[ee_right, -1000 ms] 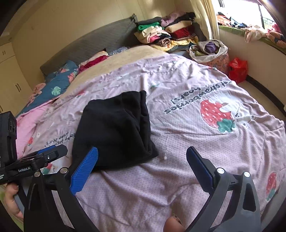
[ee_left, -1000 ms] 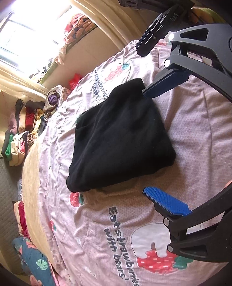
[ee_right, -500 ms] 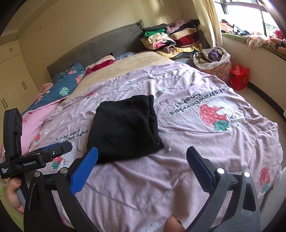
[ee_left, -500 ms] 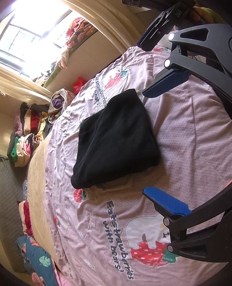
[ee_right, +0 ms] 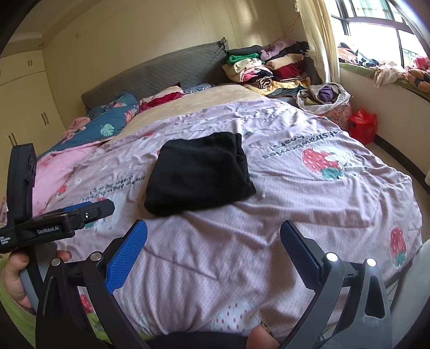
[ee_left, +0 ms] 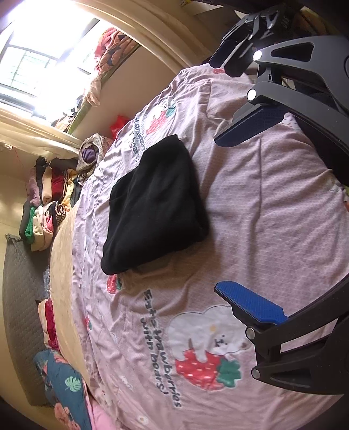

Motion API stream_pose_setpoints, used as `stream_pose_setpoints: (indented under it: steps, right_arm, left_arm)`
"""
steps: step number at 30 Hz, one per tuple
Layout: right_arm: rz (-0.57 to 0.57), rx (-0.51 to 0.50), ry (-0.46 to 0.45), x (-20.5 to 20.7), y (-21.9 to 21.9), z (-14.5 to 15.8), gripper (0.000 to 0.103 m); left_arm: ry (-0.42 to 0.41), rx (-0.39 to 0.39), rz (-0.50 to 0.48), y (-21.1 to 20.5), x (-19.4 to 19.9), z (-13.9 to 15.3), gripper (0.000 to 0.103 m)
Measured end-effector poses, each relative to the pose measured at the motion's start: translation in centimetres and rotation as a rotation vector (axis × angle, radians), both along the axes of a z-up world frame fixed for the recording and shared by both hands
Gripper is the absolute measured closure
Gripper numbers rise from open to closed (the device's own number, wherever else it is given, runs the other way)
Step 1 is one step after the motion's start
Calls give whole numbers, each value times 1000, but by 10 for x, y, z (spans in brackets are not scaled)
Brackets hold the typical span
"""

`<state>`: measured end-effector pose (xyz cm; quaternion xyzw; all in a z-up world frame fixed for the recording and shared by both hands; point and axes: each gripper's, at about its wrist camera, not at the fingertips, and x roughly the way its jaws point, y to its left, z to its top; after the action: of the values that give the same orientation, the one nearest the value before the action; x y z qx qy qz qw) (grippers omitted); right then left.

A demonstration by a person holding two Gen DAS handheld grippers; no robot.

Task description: Fold small clothes

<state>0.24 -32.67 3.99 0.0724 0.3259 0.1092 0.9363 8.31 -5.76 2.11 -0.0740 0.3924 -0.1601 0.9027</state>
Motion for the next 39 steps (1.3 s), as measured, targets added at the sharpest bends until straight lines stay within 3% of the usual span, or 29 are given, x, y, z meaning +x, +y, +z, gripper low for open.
stream_pose_setpoints:
  steps: [11,21,39]
  right_arm:
    - [-45,-48,-9,-14,1,-18,4]
    - [-54,-56,9,-14,7,-23,4]
    - [-59,-64,19,-12,10,-26,4]
  left_arm:
    - [-24,-2,11,5,-16,-11,9]
    - [-6,34,17,5,-20,-20,9]
    - [8,23,29,9,-21,-22,9]
